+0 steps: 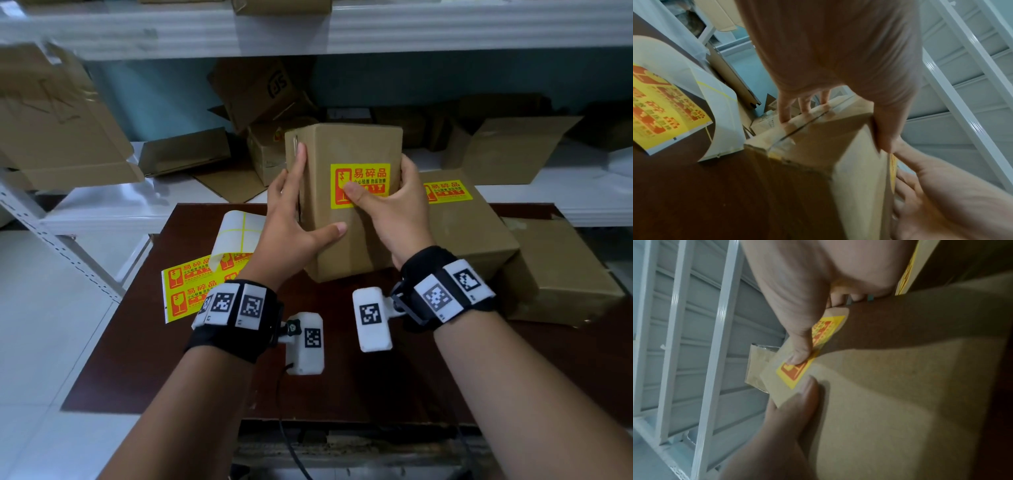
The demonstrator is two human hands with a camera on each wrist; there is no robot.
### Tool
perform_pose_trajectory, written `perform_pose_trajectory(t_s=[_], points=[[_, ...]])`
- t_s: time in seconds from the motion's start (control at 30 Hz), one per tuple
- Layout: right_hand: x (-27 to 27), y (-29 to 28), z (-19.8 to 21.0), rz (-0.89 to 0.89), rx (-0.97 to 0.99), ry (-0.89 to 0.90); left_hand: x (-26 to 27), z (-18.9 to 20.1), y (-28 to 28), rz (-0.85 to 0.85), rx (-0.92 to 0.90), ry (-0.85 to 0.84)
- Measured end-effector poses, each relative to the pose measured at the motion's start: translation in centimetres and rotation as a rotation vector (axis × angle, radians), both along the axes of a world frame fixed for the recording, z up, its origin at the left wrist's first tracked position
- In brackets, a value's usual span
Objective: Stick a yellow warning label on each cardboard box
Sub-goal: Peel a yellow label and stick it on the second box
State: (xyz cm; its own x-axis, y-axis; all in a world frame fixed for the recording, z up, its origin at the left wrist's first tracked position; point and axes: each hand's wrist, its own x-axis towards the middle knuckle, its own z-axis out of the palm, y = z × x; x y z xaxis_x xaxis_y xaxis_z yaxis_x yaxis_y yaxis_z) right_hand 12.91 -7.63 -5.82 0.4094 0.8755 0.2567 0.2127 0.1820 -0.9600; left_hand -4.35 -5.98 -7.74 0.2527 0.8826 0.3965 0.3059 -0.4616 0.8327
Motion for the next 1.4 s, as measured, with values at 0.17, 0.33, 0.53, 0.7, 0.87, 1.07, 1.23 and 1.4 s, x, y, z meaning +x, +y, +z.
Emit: perform_pose_trajectory(t_s=[0.17,0.33,0.53,0.7,0.87,1.07,1.23,1.4], points=[[1.3,0.3,-0.3,0.042,0.099,0.004,-1.0,-0.1,0.7,-0.047,-0.082,-0.074],[2.4,0.5,-0.8,0.019,0.019,0.018,-1.6,0.0,1.1,-0.054,-0.096,-0.118],[-0.3,-0.4,-0.8,0.075,-0.038,-0.009,-0.4,0.0,0.5,0.004,-0.002,-0.014],[0.4,0.1,-1.1,0.073,-0.006,-0.009,-0.6,-0.3,0.7,0.006,-0.028,-0.033],[1.7,0.2,-1.1,0.160,0.016,0.049,-1.4,-0.3,1.4,-0.017,-0.071,-0.102],[2.9,0.5,-1.4,0.128,-0.017,0.058,-1.4,0.1,1.4,-0.023,-0.087,-0.092],[0.9,-0.1,-0.3,0.109,-0.066,0.009,-0.4,0.3,0.6,0.006,-0.017,-0.034],[0.3,0.3,-0.8,0.050,-0.033,0.014,-0.2,0.1,0.5,0.000,-0.016,-0.022]])
